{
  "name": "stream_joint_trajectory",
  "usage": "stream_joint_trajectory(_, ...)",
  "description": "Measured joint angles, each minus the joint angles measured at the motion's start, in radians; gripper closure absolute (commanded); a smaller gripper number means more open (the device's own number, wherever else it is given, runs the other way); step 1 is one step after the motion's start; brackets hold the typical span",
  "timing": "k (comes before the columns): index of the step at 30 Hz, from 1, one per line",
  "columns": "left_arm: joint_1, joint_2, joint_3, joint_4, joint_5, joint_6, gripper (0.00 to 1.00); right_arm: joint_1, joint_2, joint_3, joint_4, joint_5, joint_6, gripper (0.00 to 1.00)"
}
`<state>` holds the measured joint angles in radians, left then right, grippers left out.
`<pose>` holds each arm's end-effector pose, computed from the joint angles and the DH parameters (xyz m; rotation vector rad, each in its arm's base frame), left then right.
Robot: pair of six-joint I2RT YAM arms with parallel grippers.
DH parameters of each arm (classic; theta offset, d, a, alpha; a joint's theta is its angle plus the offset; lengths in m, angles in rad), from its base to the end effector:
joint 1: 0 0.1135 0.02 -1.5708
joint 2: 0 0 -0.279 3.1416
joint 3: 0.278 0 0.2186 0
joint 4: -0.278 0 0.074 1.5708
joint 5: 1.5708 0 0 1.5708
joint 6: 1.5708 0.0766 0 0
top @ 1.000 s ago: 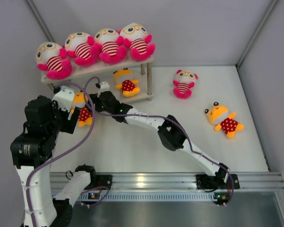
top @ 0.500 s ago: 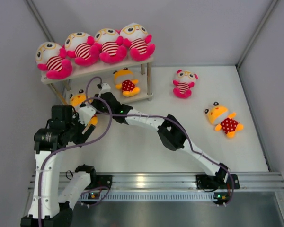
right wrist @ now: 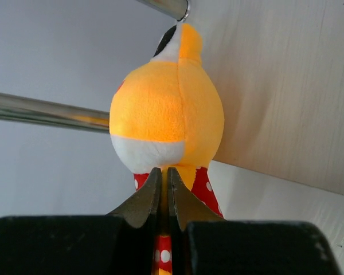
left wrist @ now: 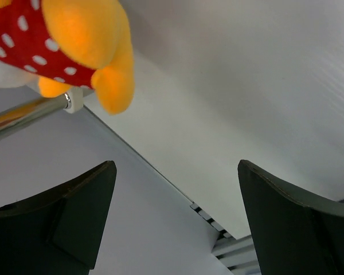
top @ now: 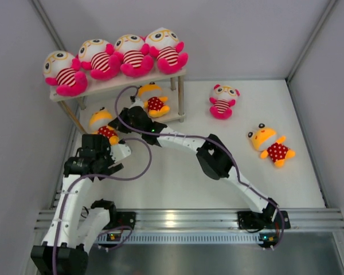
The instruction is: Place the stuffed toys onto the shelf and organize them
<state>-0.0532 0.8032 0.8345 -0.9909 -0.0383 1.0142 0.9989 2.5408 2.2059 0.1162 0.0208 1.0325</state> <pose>0.1209 -0.0035 0.2575 1.3016 2.2334 0.4208 0.3344 0.5166 0.2261 0.0511 2.0330 1.3751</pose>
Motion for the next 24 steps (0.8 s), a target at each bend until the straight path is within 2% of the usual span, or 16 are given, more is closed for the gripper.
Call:
stream_joint_trajectory(4,0.0,0.022,-0.135,0.167,-0.029,0.083,0.02,-0.005,0.0,0.0,0.008,-0.006,0.041,1.0)
stream_joint_trajectory(9,0.0,0.058,-0.165,0.367,-0.026,0.116,0.02,-0.006,0.0,-0.001,0.013,-0.03,0.075,1.0)
stream_joint_trajectory(13,0.0,0.081,-0.258,0.538,-0.05,0.176,0.05,-0.006,0.0,-0.002,0.015,-0.037,0.088,1.0)
stream_joint_trajectory(16,0.0,0.124,-0.319,0.586,-0.072,0.211,0.28,-0.006,0.0,-0.006,0.018,-0.042,0.09,1.0)
stream_joint_trajectory(17,0.0,0.134,-0.324,0.589,-0.077,0.217,0.39,-0.006,0.0,-0.007,0.017,-0.043,0.09,1.0)
stream_joint_trajectory(20,0.0,0.153,-0.323,0.622,-0.085,0.218,0.6,-0.007,0.0,-0.007,0.018,-0.053,0.089,1.0)
stream_joint_trajectory(21,0.0,0.158,-0.321,0.632,-0.085,0.216,0.74,-0.007,0.0,-0.007,0.018,-0.056,0.088,1.0)
stream_joint_trajectory(24,0.003,0.175,-0.307,0.654,-0.082,0.207,1.0,-0.007,0.0,-0.007,0.018,-0.067,0.085,1.0)
